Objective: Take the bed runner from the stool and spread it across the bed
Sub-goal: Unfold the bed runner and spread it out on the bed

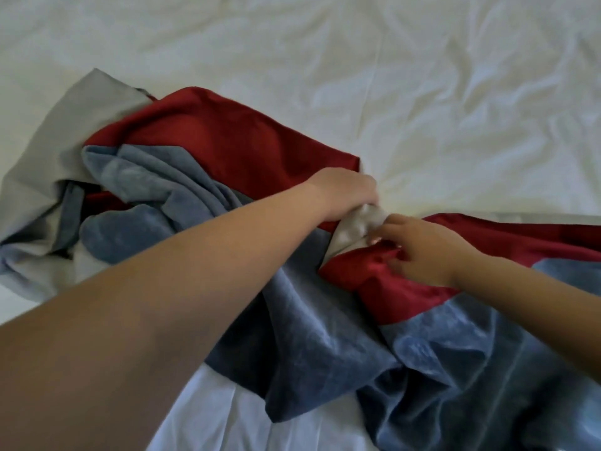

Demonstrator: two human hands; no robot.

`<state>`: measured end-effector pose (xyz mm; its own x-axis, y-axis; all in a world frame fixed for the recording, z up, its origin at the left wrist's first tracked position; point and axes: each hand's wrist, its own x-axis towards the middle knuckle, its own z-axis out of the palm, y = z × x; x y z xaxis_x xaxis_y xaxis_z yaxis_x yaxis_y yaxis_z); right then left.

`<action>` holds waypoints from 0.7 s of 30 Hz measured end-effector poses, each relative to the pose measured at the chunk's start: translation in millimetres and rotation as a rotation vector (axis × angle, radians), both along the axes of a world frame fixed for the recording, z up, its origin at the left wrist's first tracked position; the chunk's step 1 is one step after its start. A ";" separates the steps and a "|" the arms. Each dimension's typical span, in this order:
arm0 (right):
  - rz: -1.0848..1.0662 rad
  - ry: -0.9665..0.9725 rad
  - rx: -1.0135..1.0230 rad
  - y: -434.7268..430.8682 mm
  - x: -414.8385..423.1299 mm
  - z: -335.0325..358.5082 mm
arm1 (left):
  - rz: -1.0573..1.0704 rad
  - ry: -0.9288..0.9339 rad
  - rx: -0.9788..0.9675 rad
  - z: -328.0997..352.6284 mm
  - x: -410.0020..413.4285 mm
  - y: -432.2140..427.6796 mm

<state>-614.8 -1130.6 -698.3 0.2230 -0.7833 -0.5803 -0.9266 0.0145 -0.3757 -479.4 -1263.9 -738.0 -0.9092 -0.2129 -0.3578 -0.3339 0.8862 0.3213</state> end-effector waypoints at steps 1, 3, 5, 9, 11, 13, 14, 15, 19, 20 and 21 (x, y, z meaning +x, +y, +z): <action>0.017 0.055 -0.035 4.6 -4.9 -2.3 | 0.009 -0.002 0.010 -3.8 1.5 -1.2; -0.035 0.111 -0.088 9.2 -11.4 -9.3 | 0.017 0.018 -0.071 -4.5 4.4 -9.1; -0.154 0.084 -0.065 9.2 -15.0 -18.4 | -0.006 0.032 -0.145 -4.1 8.5 -19.8; -0.281 0.120 -0.074 -4.1 -24.0 -28.9 | -0.084 -0.015 -0.198 0.1 17.6 -40.9; -0.326 0.158 -0.117 -17.0 -29.8 -28.0 | -0.056 -0.027 -0.231 3.8 28.8 -58.9; -0.388 0.203 -0.183 -30.9 -36.5 -25.7 | -0.002 -0.066 -0.277 8.0 42.9 -78.1; -0.438 0.225 -0.226 -38.7 -40.8 -23.5 | 0.036 -0.107 -0.304 10.9 49.3 -86.3; -0.497 0.240 -0.272 -46.6 -45.9 -20.9 | 0.080 -0.160 -0.326 14.3 56.5 -94.8; -0.713 0.275 -0.368 -73.6 -71.9 -12.8 | 0.291 -0.330 -0.392 24.0 93.7 -124.5; -0.731 0.286 -0.371 -77.3 -77.2 -12.7 | 0.315 -0.337 -0.416 25.1 101.1 -127.6; -0.737 0.292 -0.367 -79.6 -80.4 -13.5 | 0.324 -0.339 -0.438 25.6 105.9 -128.0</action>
<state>-695.2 -1210.2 -711.7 -0.5325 -0.8178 -0.2182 -0.7886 0.5730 -0.2230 -373.5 -1391.9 -712.5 -0.6257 -0.6496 -0.4319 -0.6264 0.7484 -0.2180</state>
